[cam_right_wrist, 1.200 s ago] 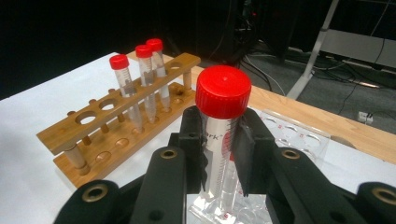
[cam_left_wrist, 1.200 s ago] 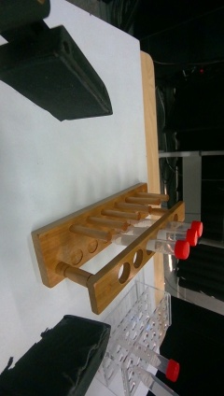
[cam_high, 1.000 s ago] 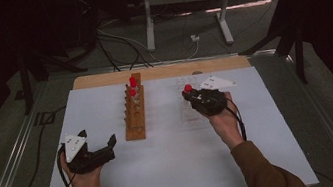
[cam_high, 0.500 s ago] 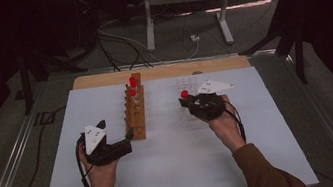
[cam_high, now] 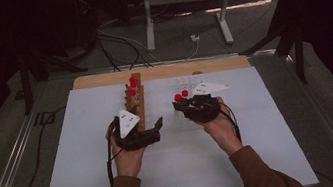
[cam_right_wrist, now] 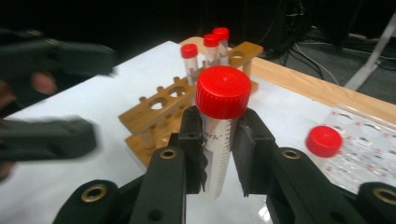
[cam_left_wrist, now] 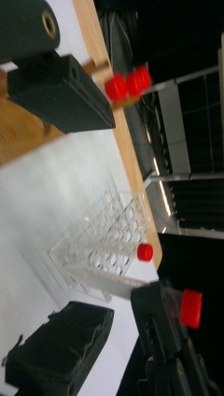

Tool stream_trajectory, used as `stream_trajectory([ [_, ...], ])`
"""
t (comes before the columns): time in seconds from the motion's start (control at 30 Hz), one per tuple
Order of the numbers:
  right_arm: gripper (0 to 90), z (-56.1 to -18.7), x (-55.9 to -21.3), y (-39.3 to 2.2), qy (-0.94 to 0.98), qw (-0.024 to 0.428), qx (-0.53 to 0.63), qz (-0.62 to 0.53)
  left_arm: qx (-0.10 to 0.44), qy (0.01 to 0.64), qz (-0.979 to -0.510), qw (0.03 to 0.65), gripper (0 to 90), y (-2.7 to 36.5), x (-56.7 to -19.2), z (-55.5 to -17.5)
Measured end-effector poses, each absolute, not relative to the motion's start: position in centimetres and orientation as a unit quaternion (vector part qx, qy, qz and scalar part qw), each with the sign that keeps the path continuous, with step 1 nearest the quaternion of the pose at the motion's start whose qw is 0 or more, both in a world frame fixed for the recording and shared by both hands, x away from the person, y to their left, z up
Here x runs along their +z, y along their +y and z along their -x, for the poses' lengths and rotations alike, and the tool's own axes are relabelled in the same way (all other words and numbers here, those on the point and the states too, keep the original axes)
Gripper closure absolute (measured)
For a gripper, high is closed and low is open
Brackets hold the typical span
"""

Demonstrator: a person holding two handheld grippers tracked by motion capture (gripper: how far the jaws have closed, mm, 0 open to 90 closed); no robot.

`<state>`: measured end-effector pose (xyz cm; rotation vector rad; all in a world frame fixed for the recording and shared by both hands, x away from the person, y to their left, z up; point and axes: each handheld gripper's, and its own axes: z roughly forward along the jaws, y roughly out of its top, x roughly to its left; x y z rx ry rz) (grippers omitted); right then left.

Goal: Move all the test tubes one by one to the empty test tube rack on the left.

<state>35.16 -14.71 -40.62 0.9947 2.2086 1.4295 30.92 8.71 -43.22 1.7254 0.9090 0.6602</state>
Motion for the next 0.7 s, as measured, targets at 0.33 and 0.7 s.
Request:
stream_trajectory([
  [0.33, 74.1, -34.8, -40.2, -13.9, 0.777, 0.147, 0.508, -0.342, 0.269, 0.352, -0.740, 0.505, 29.6, 6.0, -44.0, -31.7],
  [0.7, 74.1, -34.6, -40.0, -13.5, 0.777, 0.137, 0.513, -0.337, 0.263, 0.338, -0.741, 0.517, 59.6, 4.9, -44.3, -31.8],
])
